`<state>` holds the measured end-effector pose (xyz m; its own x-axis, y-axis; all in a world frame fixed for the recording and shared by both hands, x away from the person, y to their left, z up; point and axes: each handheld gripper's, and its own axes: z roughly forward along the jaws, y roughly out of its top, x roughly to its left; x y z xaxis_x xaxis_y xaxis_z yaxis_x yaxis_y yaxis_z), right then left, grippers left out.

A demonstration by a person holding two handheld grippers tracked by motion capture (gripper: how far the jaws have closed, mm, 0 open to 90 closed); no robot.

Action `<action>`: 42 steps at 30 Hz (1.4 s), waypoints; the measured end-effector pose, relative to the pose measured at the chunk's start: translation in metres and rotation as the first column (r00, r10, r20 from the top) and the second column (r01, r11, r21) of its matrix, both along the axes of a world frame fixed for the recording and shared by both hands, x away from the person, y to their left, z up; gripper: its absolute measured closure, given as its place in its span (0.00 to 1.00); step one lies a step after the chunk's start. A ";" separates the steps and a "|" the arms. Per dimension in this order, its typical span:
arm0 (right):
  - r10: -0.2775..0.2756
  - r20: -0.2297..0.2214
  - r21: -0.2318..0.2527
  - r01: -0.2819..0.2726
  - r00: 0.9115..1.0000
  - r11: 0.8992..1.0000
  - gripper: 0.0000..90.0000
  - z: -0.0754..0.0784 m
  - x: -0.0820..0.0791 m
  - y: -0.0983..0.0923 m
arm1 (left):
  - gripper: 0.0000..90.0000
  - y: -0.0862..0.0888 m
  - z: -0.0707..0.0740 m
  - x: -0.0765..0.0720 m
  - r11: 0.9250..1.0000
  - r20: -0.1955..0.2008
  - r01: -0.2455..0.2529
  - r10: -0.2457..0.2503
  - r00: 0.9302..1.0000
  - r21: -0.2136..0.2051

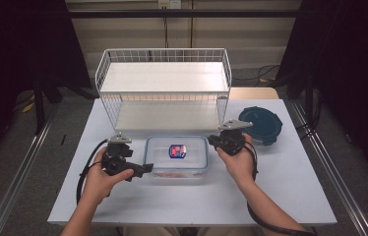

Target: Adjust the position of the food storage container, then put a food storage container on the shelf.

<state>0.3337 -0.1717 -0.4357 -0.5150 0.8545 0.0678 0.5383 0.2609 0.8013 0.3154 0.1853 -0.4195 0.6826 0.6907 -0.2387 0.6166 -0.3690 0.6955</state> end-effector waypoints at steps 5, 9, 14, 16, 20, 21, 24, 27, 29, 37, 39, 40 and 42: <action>-0.030 -0.004 0.103 0.030 1.000 0.994 0.73 0.004 -0.012 -0.014 | 0.01 0.002 0.000 -0.003 1.000 0.008 -0.012 0.013 1.000 -0.007; -0.026 -0.022 0.175 0.029 0.999 0.984 0.59 0.006 -0.017 -0.021 | 0.01 0.001 0.000 -0.001 0.999 0.013 -0.029 0.029 0.999 -0.027; -0.007 -0.065 0.277 0.024 0.998 0.961 0.43 0.000 -0.022 -0.021 | 0.01 0.000 -0.002 0.000 0.998 0.009 -0.046 0.046 0.999 -0.034; 0.004 -0.081 0.311 0.022 0.997 0.950 0.37 -0.004 -0.024 -0.019 | 0.01 -0.001 -0.003 0.000 0.998 0.008 -0.050 0.050 0.999 -0.043; 0.013 -0.104 0.328 0.022 0.994 0.944 0.28 -0.008 -0.028 -0.015 | 0.02 -0.002 -0.004 0.002 0.997 0.004 -0.061 0.061 0.998 -0.052; 0.013 -0.108 0.328 0.023 0.994 0.944 0.27 -0.010 -0.029 -0.015 | 0.02 -0.001 -0.005 0.003 0.997 0.006 -0.062 0.062 0.998 -0.050; 0.017 -0.123 0.341 0.027 0.992 0.940 0.24 -0.015 -0.030 -0.012 | 0.02 -0.003 -0.008 0.004 0.995 -0.002 -0.079 0.079 0.997 -0.065; 0.029 -0.131 0.376 0.023 0.991 0.926 0.23 -0.019 -0.032 -0.008 | 0.03 -0.003 -0.011 0.004 0.992 -0.010 -0.096 0.096 0.995 -0.076; 0.028 -0.133 0.410 0.029 0.991 0.911 0.23 -0.021 -0.033 -0.006 | 0.04 -0.001 -0.013 0.004 0.990 -0.032 -0.111 0.108 0.994 -0.092; 0.019 -0.178 0.454 0.065 0.984 0.889 0.31 -0.032 -0.038 -0.005 | 0.11 -0.001 -0.018 0.007 0.975 -0.086 -0.177 0.167 0.982 -0.135; 0.018 -0.190 0.464 0.074 0.982 0.883 0.32 -0.033 -0.039 -0.005 | 0.13 0.001 -0.024 0.010 0.970 -0.110 -0.201 0.187 0.976 -0.135; 0.009 -0.196 0.472 0.087 0.980 0.877 0.33 -0.034 -0.039 -0.005 | 0.17 0.002 -0.026 0.012 0.964 -0.138 -0.208 0.186 0.973 -0.167; 0.000 -0.198 0.471 0.096 0.980 0.877 0.34 -0.035 -0.039 -0.005 | 0.22 0.005 -0.028 0.013 0.953 -0.144 -0.232 0.206 0.968 -0.197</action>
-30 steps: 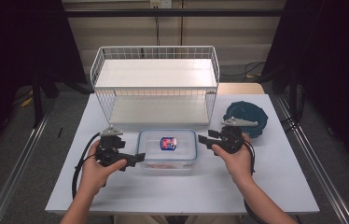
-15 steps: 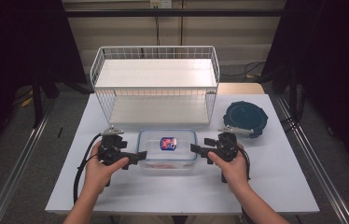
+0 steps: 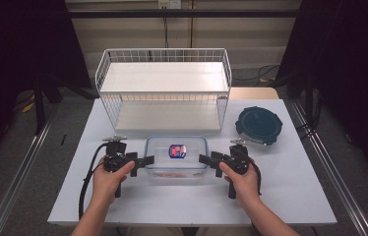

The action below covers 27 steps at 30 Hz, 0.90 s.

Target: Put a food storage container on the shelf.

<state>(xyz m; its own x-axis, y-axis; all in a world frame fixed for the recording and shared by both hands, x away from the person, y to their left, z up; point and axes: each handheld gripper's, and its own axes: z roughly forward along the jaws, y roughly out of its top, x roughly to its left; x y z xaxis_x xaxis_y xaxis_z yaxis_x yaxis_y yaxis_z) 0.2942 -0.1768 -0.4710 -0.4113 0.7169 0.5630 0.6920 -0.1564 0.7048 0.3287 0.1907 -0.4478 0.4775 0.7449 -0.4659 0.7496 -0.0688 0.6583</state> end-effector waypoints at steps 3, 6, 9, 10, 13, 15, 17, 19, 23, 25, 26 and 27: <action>-0.011 -0.015 0.024 0.011 1.000 1.000 0.38 -0.001 0.000 0.000 | 0.24 0.001 0.000 0.001 1.000 -0.013 -0.006 0.006 1.000 -0.025; -0.022 -0.021 0.052 0.023 1.000 0.998 0.38 -0.004 0.000 -0.001 | 0.25 -0.001 -0.004 0.000 0.998 -0.026 -0.016 0.014 1.000 -0.064; -0.033 -0.019 0.075 0.034 0.999 0.997 0.37 -0.007 0.000 0.001 | 0.28 -0.001 -0.007 0.001 0.995 -0.030 -0.015 0.012 0.999 -0.096; -0.036 -0.013 0.079 0.036 0.999 0.996 0.37 -0.007 0.000 0.001 | 0.28 -0.001 -0.008 0.002 0.995 -0.032 -0.011 0.008 0.999 -0.097; -0.039 -0.020 0.098 0.041 0.999 0.994 0.38 -0.009 0.000 0.002 | 0.28 -0.002 -0.009 0.002 0.993 -0.053 -0.024 0.018 0.998 -0.116; -0.037 -0.027 0.110 0.039 0.999 0.993 0.36 -0.010 0.001 0.002 | 0.26 -0.001 -0.011 0.003 0.991 -0.064 -0.036 0.028 0.998 -0.129; -0.050 -0.052 0.129 0.056 0.997 0.990 0.34 -0.012 0.000 0.002 | 0.26 -0.002 -0.014 0.003 0.987 -0.091 -0.027 0.013 0.996 -0.155; -0.053 -0.087 0.163 0.067 0.995 0.984 0.36 -0.014 0.000 0.001 | 0.25 -0.004 -0.015 0.003 0.987 -0.094 -0.018 0.003 0.996 -0.161; -0.061 -0.093 0.187 0.077 0.994 0.979 0.38 -0.016 -0.002 0.004 | 0.28 -0.008 -0.017 0.002 0.980 -0.120 -0.022 -0.002 0.993 -0.196; -0.077 -0.111 0.211 0.099 0.991 0.972 0.40 -0.018 -0.003 0.004 | 0.28 -0.009 -0.017 0.002 0.979 -0.125 -0.040 0.015 0.992 -0.201; -0.091 -0.124 0.234 0.118 0.988 0.965 0.41 -0.019 -0.004 0.004 | 0.29 -0.009 -0.018 0.002 0.977 -0.127 -0.040 0.014 0.992 -0.207; -0.103 -0.130 0.243 0.132 0.986 0.961 0.43 -0.020 -0.005 0.003 | 0.30 -0.009 -0.018 0.002 0.977 -0.127 -0.042 0.016 0.992 -0.209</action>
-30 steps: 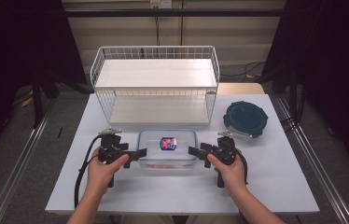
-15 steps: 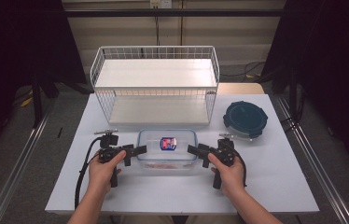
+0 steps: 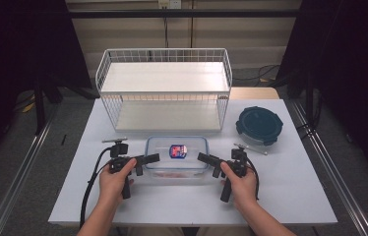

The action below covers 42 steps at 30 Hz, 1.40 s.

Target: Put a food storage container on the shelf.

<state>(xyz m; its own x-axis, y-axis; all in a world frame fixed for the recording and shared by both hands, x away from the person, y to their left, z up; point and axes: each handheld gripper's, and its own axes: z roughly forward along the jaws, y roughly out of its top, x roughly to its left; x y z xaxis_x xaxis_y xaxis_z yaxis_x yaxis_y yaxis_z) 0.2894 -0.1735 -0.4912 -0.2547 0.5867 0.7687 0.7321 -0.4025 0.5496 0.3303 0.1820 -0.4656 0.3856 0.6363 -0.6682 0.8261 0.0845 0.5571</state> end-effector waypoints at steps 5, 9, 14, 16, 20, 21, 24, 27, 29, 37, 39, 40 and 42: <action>-0.060 -0.022 0.043 0.061 0.998 0.997 0.48 -0.002 -0.005 0.001 | 0.34 0.002 -0.003 -0.005 0.995 -0.022 -0.088 0.087 0.996 -0.056; -0.105 -0.030 0.084 0.107 0.994 0.991 0.53 -0.005 -0.007 0.001 | 0.41 0.003 -0.006 -0.011 0.984 -0.007 -0.153 0.153 0.988 -0.085; -0.131 -0.044 0.138 0.136 0.990 0.981 0.60 -0.005 -0.009 -0.001 | 0.50 0.008 -0.002 -0.015 0.969 -0.006 -0.214 0.215 0.977 -0.121; -0.140 -0.025 0.160 0.142 0.990 0.977 0.61 -0.004 -0.010 0.001 | 0.52 0.009 -0.001 -0.016 0.963 0.003 -0.227 0.230 0.973 -0.146; -0.161 -0.021 0.191 0.162 0.987 0.968 0.62 -0.005 -0.010 0.002 | 0.56 0.013 -0.002 -0.020 0.948 0.000 -0.246 0.251 0.968 -0.201; -0.181 -0.015 0.215 0.180 0.983 0.960 0.62 -0.006 -0.010 0.001 | 0.60 0.015 -0.001 -0.021 0.948 0.003 -0.237 0.243 0.970 -0.213; -0.182 0.000 0.229 0.177 0.983 0.957 0.62 -0.004 -0.009 0.001 | 0.60 0.015 0.006 -0.023 0.941 0.034 -0.243 0.258 0.966 -0.236; -0.201 0.034 0.273 0.184 0.979 0.944 0.63 0.005 -0.010 0.002 | 0.60 0.016 0.010 -0.026 0.931 0.069 -0.240 0.268 0.961 -0.274; -0.202 0.054 0.291 0.178 0.978 0.940 0.64 0.010 -0.009 0.003 | 0.60 0.016 0.014 -0.028 0.923 0.096 -0.253 0.291 0.952 -0.292; -0.218 0.101 0.319 0.176 0.971 0.931 0.64 0.022 -0.007 0.007 | 0.61 0.018 0.031 -0.031 0.917 0.150 -0.254 0.310 0.939 -0.309; -0.216 0.111 0.322 0.171 0.970 0.931 0.64 0.025 -0.007 0.007 | 0.61 0.017 0.034 -0.031 0.914 0.160 -0.255 0.316 0.935 -0.317; -0.226 0.122 0.333 0.174 0.966 0.927 0.64 0.028 -0.006 0.007 | 0.61 0.017 0.036 -0.031 0.912 0.161 -0.255 0.318 0.934 -0.320; -0.226 0.129 0.338 0.171 0.966 0.925 0.64 0.032 -0.005 0.007 | 0.61 0.016 0.041 -0.031 0.911 0.175 -0.252 0.321 0.931 -0.328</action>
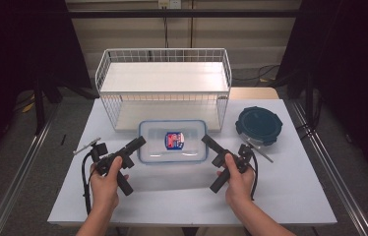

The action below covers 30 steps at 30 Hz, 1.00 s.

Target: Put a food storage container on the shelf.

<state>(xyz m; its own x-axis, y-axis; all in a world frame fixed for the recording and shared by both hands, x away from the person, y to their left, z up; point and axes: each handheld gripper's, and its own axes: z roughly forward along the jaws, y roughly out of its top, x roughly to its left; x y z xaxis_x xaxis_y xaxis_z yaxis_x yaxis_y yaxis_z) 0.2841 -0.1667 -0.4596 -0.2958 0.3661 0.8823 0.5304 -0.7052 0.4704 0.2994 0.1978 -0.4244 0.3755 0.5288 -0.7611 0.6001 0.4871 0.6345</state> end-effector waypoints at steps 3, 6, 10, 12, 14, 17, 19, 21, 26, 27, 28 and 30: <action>-0.014 0.028 0.008 0.014 0.999 1.000 0.65 0.011 0.003 0.000 | 0.61 0.000 0.009 0.001 1.000 0.019 0.005 -0.004 1.000 -0.014; -0.024 0.054 0.016 0.023 0.998 1.000 0.65 0.024 0.006 0.000 | 0.61 0.000 0.018 0.003 0.999 0.037 0.000 0.001 0.999 -0.032; -0.039 0.079 0.030 0.037 0.996 0.999 0.65 0.042 0.014 0.000 | 0.61 0.000 0.034 0.007 0.999 0.062 0.008 -0.005 0.998 -0.054; -0.045 0.092 0.032 0.042 0.995 0.999 0.65 0.050 0.017 0.000 | 0.62 0.000 0.041 0.009 0.998 0.068 0.010 -0.006 0.998 -0.062; -0.052 0.102 0.044 0.047 0.993 0.998 0.65 0.058 0.020 0.002 | 0.62 0.001 0.048 0.012 0.998 0.085 0.009 -0.003 0.996 -0.063; -0.056 0.117 0.053 0.050 0.992 0.997 0.65 0.066 0.024 0.004 | 0.62 0.003 0.056 0.015 0.997 0.096 0.002 0.006 0.995 -0.080; -0.066 0.124 0.065 0.058 0.990 0.996 0.65 0.071 0.027 0.006 | 0.62 0.003 0.060 0.017 0.995 0.108 -0.014 0.024 0.994 -0.099; -0.070 0.132 0.070 0.061 0.989 0.996 0.66 0.076 0.031 0.008 | 0.63 0.003 0.063 0.019 0.994 0.118 -0.016 0.029 0.993 -0.109; -0.091 0.148 0.087 0.079 0.985 0.993 0.66 0.084 0.039 0.010 | 0.63 0.003 0.071 0.026 0.993 0.122 -0.019 0.034 0.992 -0.121; -0.091 0.148 0.098 0.077 0.985 0.992 0.66 0.086 0.041 0.010 | 0.63 0.003 0.072 0.028 0.993 0.133 -0.022 0.038 0.990 -0.117; -0.091 0.148 0.092 0.078 0.985 0.993 0.66 0.088 0.042 0.011 | 0.63 0.003 0.074 0.029 0.991 0.130 -0.026 0.043 0.991 -0.128; -0.099 0.150 0.102 0.084 0.984 0.991 0.66 0.091 0.045 0.013 | 0.63 0.004 0.077 0.033 0.990 0.131 -0.034 0.052 0.990 -0.138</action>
